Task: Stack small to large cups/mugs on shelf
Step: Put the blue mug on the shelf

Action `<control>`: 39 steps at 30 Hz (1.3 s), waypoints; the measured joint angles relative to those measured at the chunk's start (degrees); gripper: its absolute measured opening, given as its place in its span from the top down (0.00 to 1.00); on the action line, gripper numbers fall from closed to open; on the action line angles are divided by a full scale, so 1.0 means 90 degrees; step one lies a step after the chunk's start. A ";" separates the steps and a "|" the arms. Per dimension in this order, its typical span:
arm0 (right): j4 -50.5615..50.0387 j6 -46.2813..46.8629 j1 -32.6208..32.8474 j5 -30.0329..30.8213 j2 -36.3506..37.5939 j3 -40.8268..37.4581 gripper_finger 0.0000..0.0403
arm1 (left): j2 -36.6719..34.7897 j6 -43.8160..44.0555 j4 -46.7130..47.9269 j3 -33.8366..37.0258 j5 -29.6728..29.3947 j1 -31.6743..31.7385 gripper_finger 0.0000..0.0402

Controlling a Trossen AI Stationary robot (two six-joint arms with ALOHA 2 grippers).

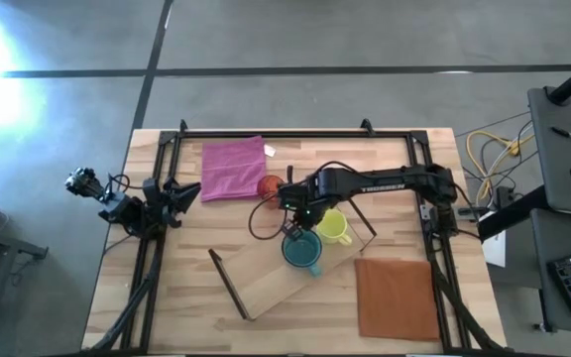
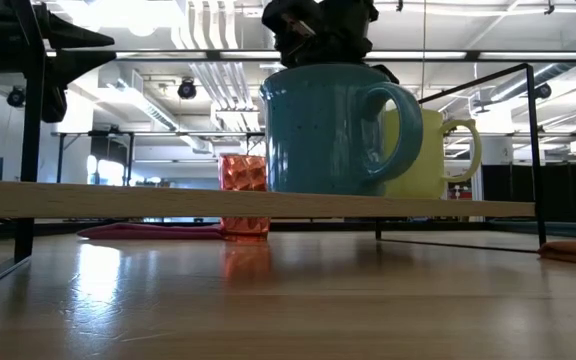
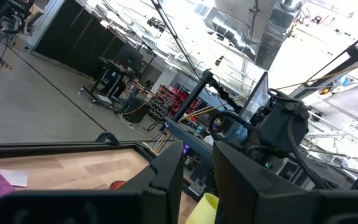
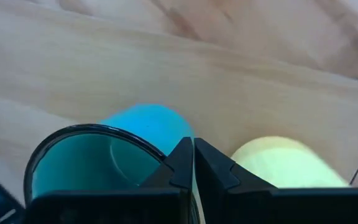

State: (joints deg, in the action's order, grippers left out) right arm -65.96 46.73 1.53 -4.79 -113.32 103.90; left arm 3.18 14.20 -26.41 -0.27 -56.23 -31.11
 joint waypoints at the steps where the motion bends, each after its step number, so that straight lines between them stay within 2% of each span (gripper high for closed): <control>1: -0.0002 0.0021 0.0021 0.0096 0.0000 0.0000 0.98 | 0.0000 0.0000 0.0002 0.0001 0.0000 0.0000 0.82; 5: 0.0037 0.0146 0.0061 0.0632 0.0016 -0.0005 0.98 | 0.0000 -0.0002 0.0000 0.0002 0.0000 0.0000 0.82; 11: 0.0083 0.0092 -0.0098 0.0836 0.0041 0.0040 0.98 | 0.0000 -0.0005 0.0000 0.0002 0.0000 0.0000 0.82; 16: 0.0056 -0.0441 -0.0105 0.1033 0.0041 0.0537 0.98 | 0.0000 -0.0005 0.0000 0.0002 -0.0002 0.0000 0.82; 23: -0.0684 -0.0682 -0.0032 0.0488 0.0061 0.1527 0.98 | 0.0005 -0.0005 0.0000 0.0002 0.0000 0.0000 0.82; 29: -0.0886 -0.0357 0.0261 -0.0427 0.0038 0.1496 0.98 | 0.0005 -0.0010 0.0000 0.0001 -0.0007 0.0000 0.82; 39: -0.0728 -0.0026 0.0383 -0.0479 -0.0372 0.1479 0.98 | 0.0002 -0.0009 0.0002 0.0002 -0.0087 -0.0002 0.82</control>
State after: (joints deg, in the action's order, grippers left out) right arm -72.51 46.49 4.97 -9.10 -116.67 117.21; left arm 3.20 14.12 -26.39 -0.25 -57.01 -31.13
